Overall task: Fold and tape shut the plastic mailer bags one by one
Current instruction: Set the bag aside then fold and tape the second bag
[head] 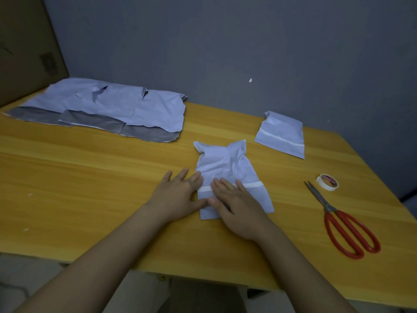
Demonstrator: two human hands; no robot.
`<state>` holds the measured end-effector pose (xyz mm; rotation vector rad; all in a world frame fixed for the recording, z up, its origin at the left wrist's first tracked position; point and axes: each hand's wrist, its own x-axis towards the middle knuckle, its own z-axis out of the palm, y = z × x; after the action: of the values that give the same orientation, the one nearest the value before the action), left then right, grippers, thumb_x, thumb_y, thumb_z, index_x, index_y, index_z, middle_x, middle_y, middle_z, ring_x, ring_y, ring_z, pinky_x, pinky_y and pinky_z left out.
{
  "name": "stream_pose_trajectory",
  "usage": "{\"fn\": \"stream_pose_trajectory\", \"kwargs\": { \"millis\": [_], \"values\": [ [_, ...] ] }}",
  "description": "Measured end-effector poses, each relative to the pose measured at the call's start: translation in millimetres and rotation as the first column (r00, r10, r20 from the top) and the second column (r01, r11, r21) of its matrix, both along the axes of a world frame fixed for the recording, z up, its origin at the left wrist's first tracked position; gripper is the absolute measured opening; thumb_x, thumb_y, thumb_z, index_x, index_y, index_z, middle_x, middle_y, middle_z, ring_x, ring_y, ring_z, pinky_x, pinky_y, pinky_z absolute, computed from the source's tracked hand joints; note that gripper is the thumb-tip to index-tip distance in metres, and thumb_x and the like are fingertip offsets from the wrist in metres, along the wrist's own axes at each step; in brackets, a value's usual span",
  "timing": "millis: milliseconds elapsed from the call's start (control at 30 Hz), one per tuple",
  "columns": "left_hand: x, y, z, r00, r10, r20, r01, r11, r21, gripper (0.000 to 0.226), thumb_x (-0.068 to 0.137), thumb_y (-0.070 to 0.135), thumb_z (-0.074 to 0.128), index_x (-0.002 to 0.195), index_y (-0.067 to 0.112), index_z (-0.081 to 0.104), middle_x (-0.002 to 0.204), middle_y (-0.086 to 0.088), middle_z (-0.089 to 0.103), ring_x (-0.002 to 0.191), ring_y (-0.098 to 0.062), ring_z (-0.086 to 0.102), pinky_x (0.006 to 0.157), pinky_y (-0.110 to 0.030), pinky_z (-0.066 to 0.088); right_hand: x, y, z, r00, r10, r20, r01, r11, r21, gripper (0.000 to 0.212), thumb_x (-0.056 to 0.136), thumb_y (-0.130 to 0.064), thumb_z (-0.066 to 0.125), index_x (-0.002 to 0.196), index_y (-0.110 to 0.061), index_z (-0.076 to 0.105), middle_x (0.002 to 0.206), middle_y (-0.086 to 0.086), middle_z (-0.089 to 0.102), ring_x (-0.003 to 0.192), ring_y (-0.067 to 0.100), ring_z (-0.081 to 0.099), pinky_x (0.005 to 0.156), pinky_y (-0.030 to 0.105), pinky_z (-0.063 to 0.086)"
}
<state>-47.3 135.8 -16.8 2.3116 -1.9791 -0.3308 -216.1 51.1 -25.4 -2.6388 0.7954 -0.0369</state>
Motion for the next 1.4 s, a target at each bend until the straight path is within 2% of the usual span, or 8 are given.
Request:
{"fn": "stream_pose_trajectory", "kwargs": {
  "millis": [133, 333, 500, 800, 967, 1100, 1233, 1400],
  "values": [
    [0.9, -1.3, -0.4, 1.0, -0.001, -0.01, 0.001, 1.0, -0.006, 0.072, 0.091, 0.064, 0.034, 0.151, 0.026, 0.019, 0.159, 0.011, 0.008, 0.146, -0.015, 0.002, 0.118, -0.045, 0.007, -2.4, 0.1, -1.5, 0.999, -0.002, -0.033, 0.003, 1.0, 0.016, 0.058, 0.1, -0.049, 0.024, 0.152, -0.023, 0.018, 0.159, -0.012, 0.008, 0.144, -0.002, 0.001, 0.117, 0.025, -0.009],
    [-0.6, -0.9, 1.4, 0.999, 0.013, -0.041, -0.013, 1.0, 0.001, 0.077, 0.088, 0.068, 0.035, 0.151, 0.027, 0.018, 0.158, 0.012, 0.008, 0.146, -0.014, 0.001, 0.118, -0.045, 0.006, -8.0, -9.6, 17.4, 0.954, -0.266, 0.141, 0.158, 0.842, 0.516, 0.044, 0.102, -0.042, 0.032, 0.144, -0.033, 0.036, 0.142, -0.027, 0.023, 0.129, -0.01, 0.009, 0.112, 0.018, 0.005],
    [-0.6, -2.2, 2.4, 0.999, 0.015, -0.03, -0.015, 1.0, 0.01, 0.077, 0.088, 0.068, 0.036, 0.151, 0.026, 0.019, 0.158, 0.012, 0.008, 0.146, -0.015, 0.002, 0.118, -0.045, 0.007, -17.2, -12.5, 4.3, 0.999, -0.016, -0.04, 0.018, 0.998, 0.062, 0.054, 0.102, -0.038, 0.034, 0.151, -0.023, 0.021, 0.158, -0.012, 0.011, 0.144, -0.001, 0.004, 0.117, 0.022, -0.006],
    [-1.3, -1.6, 2.8, 1.0, 0.017, -0.023, -0.016, 0.999, 0.037, 0.078, 0.088, 0.069, 0.034, 0.151, 0.027, 0.016, 0.159, 0.012, 0.006, 0.146, -0.015, 0.001, 0.118, -0.044, 0.007, -21.8, -11.1, -3.4, 0.997, -0.078, -0.006, 0.078, 0.996, 0.035, 0.058, 0.101, -0.046, 0.032, 0.152, -0.022, 0.019, 0.157, -0.013, 0.009, 0.144, -0.001, 0.002, 0.119, 0.028, -0.007],
    [-0.9, -0.7, 5.4, 1.0, 0.014, -0.024, -0.013, 0.999, 0.038, 0.077, 0.089, 0.068, 0.035, 0.151, 0.027, 0.016, 0.159, 0.011, 0.006, 0.146, -0.016, 0.001, 0.118, -0.045, 0.007, -25.1, -18.2, 16.2, 0.958, -0.241, 0.157, 0.161, 0.901, 0.403, 0.047, 0.103, -0.035, 0.034, 0.148, -0.021, 0.032, 0.151, -0.018, 0.018, 0.139, -0.007, 0.006, 0.116, 0.021, -0.005],
    [-1.7, -1.3, 3.0, 0.999, 0.021, -0.029, -0.02, 0.999, 0.041, 0.077, 0.089, 0.068, 0.034, 0.151, 0.026, 0.016, 0.159, 0.011, 0.006, 0.146, -0.016, 0.001, 0.118, -0.045, 0.007, -35.3, -18.8, 1.3, 0.988, -0.154, 0.001, 0.154, 0.986, 0.061, 0.055, 0.102, -0.043, 0.032, 0.152, -0.021, 0.021, 0.157, -0.014, 0.011, 0.143, -0.003, 0.003, 0.118, 0.029, -0.008],
    [-1.3, -1.0, 2.8, 1.0, 0.013, -0.023, -0.013, 0.999, 0.032, 0.077, 0.089, 0.067, 0.034, 0.151, 0.026, 0.016, 0.159, 0.01, 0.005, 0.146, -0.016, 0.001, 0.118, -0.045, 0.007, -37.3, -21.1, 16.2, 0.96, -0.25, 0.125, 0.204, 0.933, 0.295, 0.049, 0.103, -0.037, 0.034, 0.148, -0.021, 0.03, 0.157, -0.01, 0.018, 0.143, -0.001, 0.011, 0.118, 0.025, -0.004],
    [-0.8, -1.1, -0.7, 0.999, 0.021, -0.032, -0.021, 1.0, 0.021, 0.076, 0.089, 0.067, 0.033, 0.151, 0.026, 0.016, 0.159, 0.01, 0.006, 0.147, -0.016, 0.001, 0.117, -0.045, 0.006, -46.0, -22.2, 1.8, 0.97, -0.23, -0.074, 0.227, 0.973, -0.041, 0.056, 0.102, -0.045, 0.024, 0.153, -0.023, 0.015, 0.159, -0.01, 0.005, 0.145, 0.002, 0.001, 0.118, 0.036, -0.009]
  ]
}}
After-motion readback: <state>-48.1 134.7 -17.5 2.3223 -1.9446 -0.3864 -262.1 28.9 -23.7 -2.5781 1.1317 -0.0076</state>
